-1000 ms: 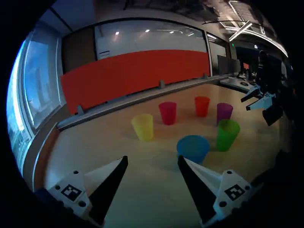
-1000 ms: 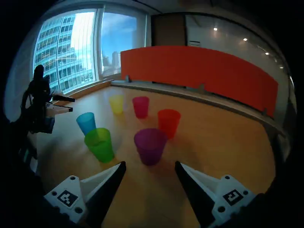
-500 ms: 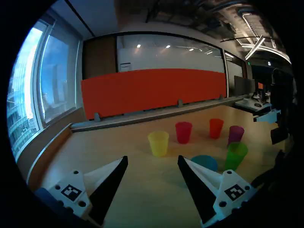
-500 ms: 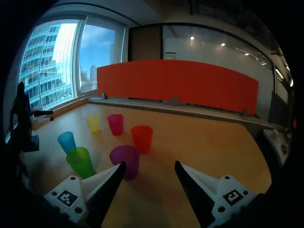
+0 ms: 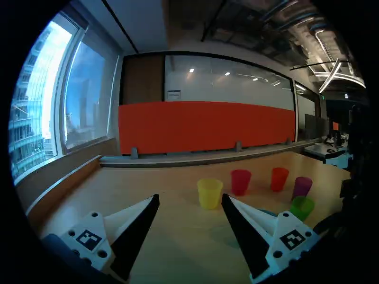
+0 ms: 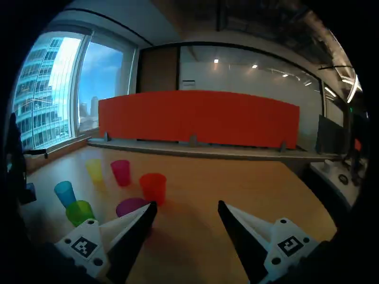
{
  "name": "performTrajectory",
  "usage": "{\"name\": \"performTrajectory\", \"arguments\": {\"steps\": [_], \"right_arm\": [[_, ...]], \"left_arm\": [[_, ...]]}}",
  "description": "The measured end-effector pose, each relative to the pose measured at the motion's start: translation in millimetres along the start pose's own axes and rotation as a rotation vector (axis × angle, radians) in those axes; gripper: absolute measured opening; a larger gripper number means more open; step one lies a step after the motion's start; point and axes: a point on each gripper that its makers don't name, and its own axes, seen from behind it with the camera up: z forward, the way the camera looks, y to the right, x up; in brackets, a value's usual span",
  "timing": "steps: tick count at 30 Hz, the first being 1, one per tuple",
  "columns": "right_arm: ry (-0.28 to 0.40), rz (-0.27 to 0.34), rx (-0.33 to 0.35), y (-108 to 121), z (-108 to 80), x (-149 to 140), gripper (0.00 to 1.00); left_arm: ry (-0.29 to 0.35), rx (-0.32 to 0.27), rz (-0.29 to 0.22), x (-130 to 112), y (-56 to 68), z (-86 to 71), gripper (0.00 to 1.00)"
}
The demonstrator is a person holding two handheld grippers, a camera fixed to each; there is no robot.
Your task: Pour water
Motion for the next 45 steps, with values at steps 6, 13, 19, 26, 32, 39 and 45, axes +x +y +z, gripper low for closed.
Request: {"name": "performTrajectory", "arguments": {"steps": [6,13,19,26,32,39,45], "right_arm": [[0.054,0.004,-0.056,7,0.2,8,0.99],[0.108,0.006,-0.101,11,-1.4,16,0.99],[0.144,0.015,-0.136,18,-4.1,23,0.99],[0.171,0.035,-0.134,17,-8.7,26,0.99],[0.194,0.044,-0.148,20,-10.4,30,0.99],[0.223,0.050,-0.175,31,-13.9,40,0.99],[0.223,0.053,-0.200,38,-14.5,44,0.99]], "left_arm": [[0.019,0.021,-0.018,4,-2.4,1.8,0.98],[0.057,0.040,-0.041,13,-3.3,2.4,0.98],[0.086,0.048,-0.059,21,-3.0,2.4,0.98],[0.121,0.072,-0.059,27,-5.5,2.0,0.98],[0.154,0.113,-0.059,33,-10.0,0.1,0.98],[0.191,0.140,-0.055,35,-9.7,-2.5,0.97],[0.197,0.162,-0.022,26,-5.6,-1.8,0.97]]}}
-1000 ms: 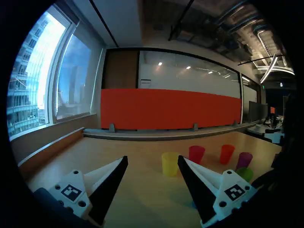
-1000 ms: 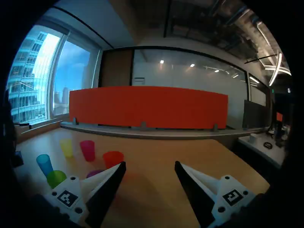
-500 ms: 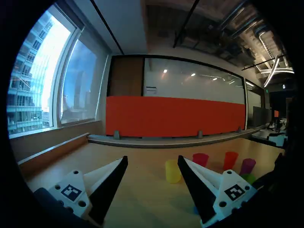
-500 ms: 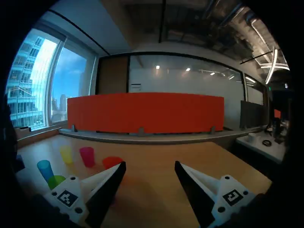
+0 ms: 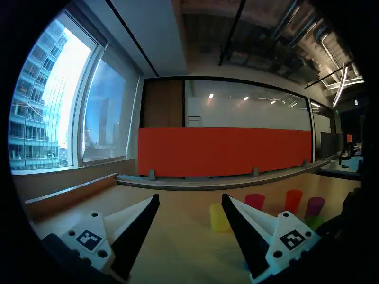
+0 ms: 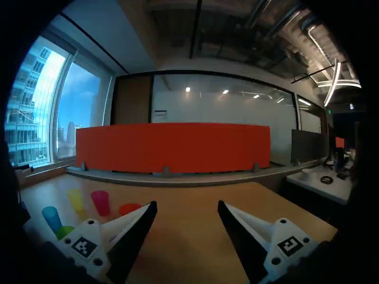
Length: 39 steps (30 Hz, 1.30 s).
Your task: Pour water
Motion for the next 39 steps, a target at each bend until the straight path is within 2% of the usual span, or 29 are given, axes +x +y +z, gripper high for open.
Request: {"name": "performTrajectory", "arguments": {"steps": [8,20,39], "right_arm": [[0.005,-0.008,-0.011,-1,2.4,7,0.99],[0.001,-0.014,-0.025,-1,4.9,9,0.99],[0.000,-0.034,-0.030,-6,4.2,14,0.99]], "left_arm": [[-0.002,0.010,-0.005,-15,1.7,3.2,0.98],[-0.030,0.012,-0.011,-37,-4.5,0.3,0.97],[-0.053,0.015,-0.025,-54,-10.6,0.9,0.97]]}}
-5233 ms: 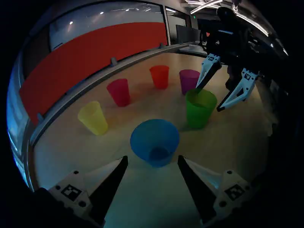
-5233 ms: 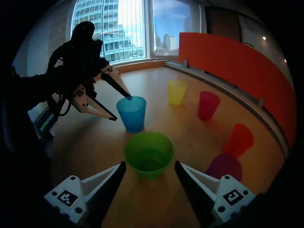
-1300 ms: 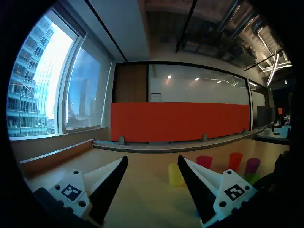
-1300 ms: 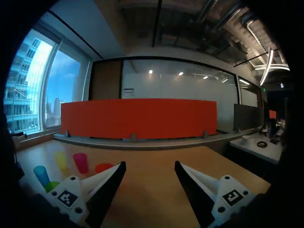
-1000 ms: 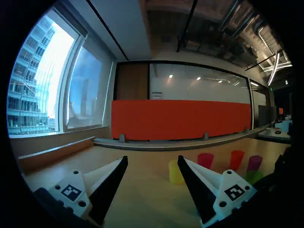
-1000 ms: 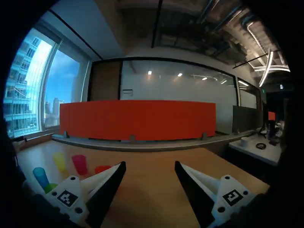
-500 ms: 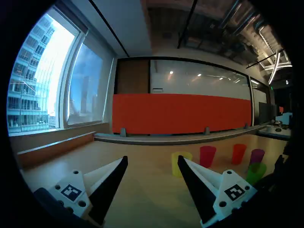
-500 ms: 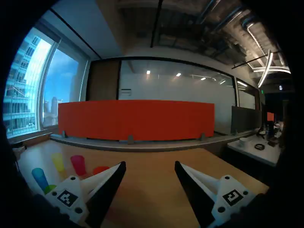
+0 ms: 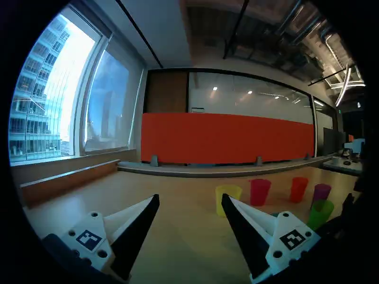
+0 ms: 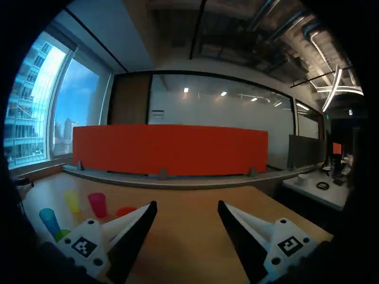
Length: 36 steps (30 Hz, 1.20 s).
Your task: Pour water
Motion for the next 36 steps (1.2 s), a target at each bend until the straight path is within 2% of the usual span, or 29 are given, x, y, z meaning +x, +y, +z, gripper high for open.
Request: {"name": "performTrajectory", "arguments": {"steps": [9,27,36], "right_arm": [[0.001,-0.008,-0.001,0,-0.1,1,0.99],[0.007,-0.006,-0.007,7,-3.3,4,0.99],[0.041,-0.016,0.014,7,-6.5,14,0.99]], "left_arm": [[-0.013,0.000,0.025,-5,2.2,1.2,0.97],[-0.013,-0.003,0.033,-6,2.6,1.3,0.98],[-0.014,-0.002,0.034,-6,2.0,1.2,0.98]]}}
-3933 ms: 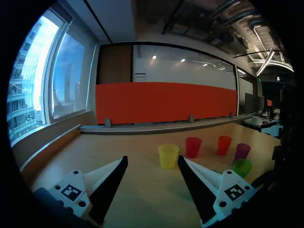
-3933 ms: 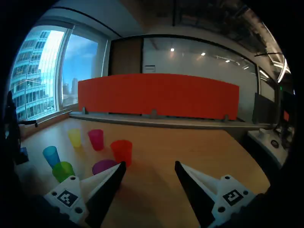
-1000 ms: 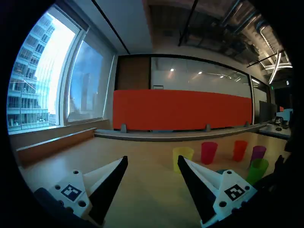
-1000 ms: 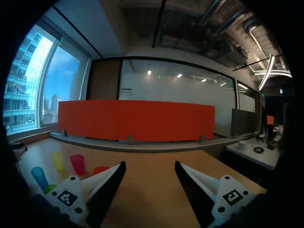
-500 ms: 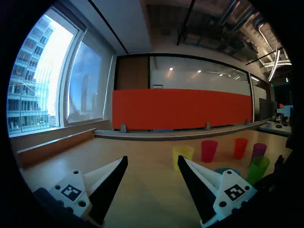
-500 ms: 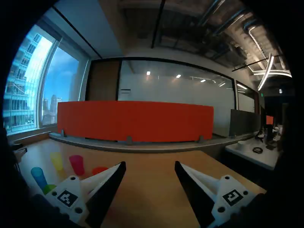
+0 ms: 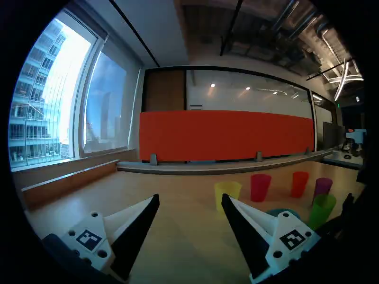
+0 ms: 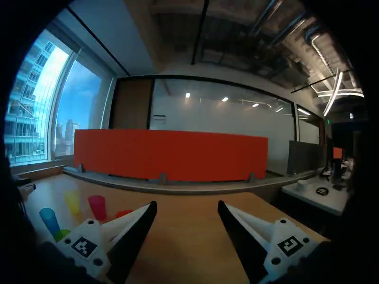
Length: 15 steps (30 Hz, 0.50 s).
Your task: Pour water
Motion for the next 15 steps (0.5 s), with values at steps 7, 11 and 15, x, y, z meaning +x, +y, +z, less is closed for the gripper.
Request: {"name": "performTrajectory", "arguments": {"steps": [7,11,15], "right_arm": [[0.029,-0.011,0.030,-3,-3.4,4,0.99],[0.043,-0.013,0.044,-6,-3.5,4,0.99],[0.054,-0.008,0.054,-11,-1.7,3,0.99]], "left_arm": [[0.000,0.000,0.000,1,0.1,-0.3,0.97],[0.000,0.000,0.000,1,0.1,0.1,0.97],[0.000,0.000,0.000,0,-0.2,0.4,0.98]]}}
